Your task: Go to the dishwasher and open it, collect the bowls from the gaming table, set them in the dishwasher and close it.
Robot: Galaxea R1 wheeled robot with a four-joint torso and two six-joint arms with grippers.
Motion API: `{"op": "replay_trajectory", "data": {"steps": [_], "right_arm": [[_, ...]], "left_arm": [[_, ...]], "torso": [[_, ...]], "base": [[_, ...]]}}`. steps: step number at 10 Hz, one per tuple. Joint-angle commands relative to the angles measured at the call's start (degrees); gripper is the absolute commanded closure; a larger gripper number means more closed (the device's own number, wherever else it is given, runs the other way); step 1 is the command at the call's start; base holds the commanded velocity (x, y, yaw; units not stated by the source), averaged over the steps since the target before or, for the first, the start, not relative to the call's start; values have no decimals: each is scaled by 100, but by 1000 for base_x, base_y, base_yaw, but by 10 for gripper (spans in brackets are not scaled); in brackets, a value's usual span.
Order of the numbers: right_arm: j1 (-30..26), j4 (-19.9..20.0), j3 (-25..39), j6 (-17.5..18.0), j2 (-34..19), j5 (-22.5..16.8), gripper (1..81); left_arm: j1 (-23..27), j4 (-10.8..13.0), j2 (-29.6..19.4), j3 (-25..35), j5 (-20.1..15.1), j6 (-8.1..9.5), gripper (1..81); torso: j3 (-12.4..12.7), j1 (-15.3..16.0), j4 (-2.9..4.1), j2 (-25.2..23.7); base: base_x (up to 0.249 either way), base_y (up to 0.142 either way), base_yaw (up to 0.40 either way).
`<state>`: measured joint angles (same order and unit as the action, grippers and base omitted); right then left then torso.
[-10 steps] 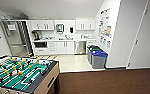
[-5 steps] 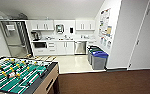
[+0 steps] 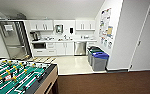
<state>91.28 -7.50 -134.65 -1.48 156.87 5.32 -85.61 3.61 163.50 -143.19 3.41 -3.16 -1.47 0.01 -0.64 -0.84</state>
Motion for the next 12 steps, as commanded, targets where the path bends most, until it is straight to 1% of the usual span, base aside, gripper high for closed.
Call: {"op": "replay_trajectory", "data": {"steps": [1,12], "right_arm": [[-220,-50,27,-11,-92,-294,10],[-237,-50,18,-11,-57,-294,10]], "left_arm": [[295,-9,-71,10,-271,-9,10],[295,-9,-63,10,-271,-9,10]], "torso": [[0,0,0,0],[0,0,0,0]], "base": [[133,0,0],[133,0,0]]}}
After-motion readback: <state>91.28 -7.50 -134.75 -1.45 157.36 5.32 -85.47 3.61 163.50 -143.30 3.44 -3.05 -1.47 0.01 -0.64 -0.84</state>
